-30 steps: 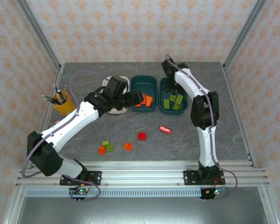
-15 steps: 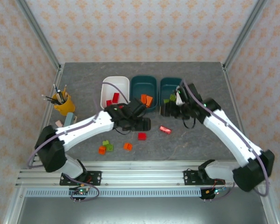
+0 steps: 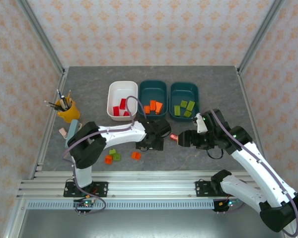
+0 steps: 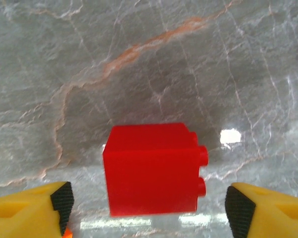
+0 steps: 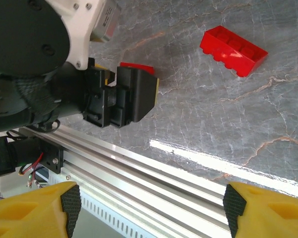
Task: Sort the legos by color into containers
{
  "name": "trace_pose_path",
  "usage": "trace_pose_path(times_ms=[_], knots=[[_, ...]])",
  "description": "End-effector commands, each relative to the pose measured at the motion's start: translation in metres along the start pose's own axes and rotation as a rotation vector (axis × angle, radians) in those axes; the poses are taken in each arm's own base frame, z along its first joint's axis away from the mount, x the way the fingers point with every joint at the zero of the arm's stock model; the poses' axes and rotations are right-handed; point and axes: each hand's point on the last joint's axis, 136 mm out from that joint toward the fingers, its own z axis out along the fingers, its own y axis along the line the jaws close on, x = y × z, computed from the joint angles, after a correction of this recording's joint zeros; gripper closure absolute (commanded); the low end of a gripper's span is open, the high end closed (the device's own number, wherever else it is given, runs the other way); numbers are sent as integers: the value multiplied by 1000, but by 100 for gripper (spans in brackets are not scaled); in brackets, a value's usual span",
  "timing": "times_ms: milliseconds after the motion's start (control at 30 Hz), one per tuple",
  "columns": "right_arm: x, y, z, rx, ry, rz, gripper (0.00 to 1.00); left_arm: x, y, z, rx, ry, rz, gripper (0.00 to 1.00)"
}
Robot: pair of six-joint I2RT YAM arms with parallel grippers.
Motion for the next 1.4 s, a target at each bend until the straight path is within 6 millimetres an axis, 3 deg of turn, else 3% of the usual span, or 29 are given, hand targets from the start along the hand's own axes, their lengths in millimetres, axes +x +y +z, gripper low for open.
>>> trace_pose_path(times_ms=[0, 233, 433, 533, 700, 867, 967, 1100, 1233, 1367], knots=[[9, -4, -1, 9, 24, 10, 24, -17, -8, -1, -14, -67, 2, 24], [6, -3, -2, 11, 14, 14, 24, -21, 1, 18, -88, -69, 21, 49], [2, -1, -4, 8, 1, 11, 25, -29, 13, 2, -104, -108, 12, 59], [-3, 4, -4, -8, -5, 2, 25, -45, 21, -32, -64, -150, -30, 60], [-25, 24, 2, -65, -13, -17, 27, -88, 57, -84, -5, -212, -155, 60], [-62, 50, 13, -107, -43, -40, 27, -144, 93, -109, 30, -243, -244, 60], [-85, 68, 25, -121, -51, -57, 27, -175, 107, -104, 29, -227, -267, 60], [-109, 83, 39, -110, -56, -56, 29, -205, 119, -76, 16, -181, -294, 60], [-126, 90, 44, -115, -85, -39, 29, -220, 125, -46, 14, -130, -311, 60], [-129, 87, 51, -100, -83, -15, 29, -223, 124, -22, 6, -79, -295, 59]])
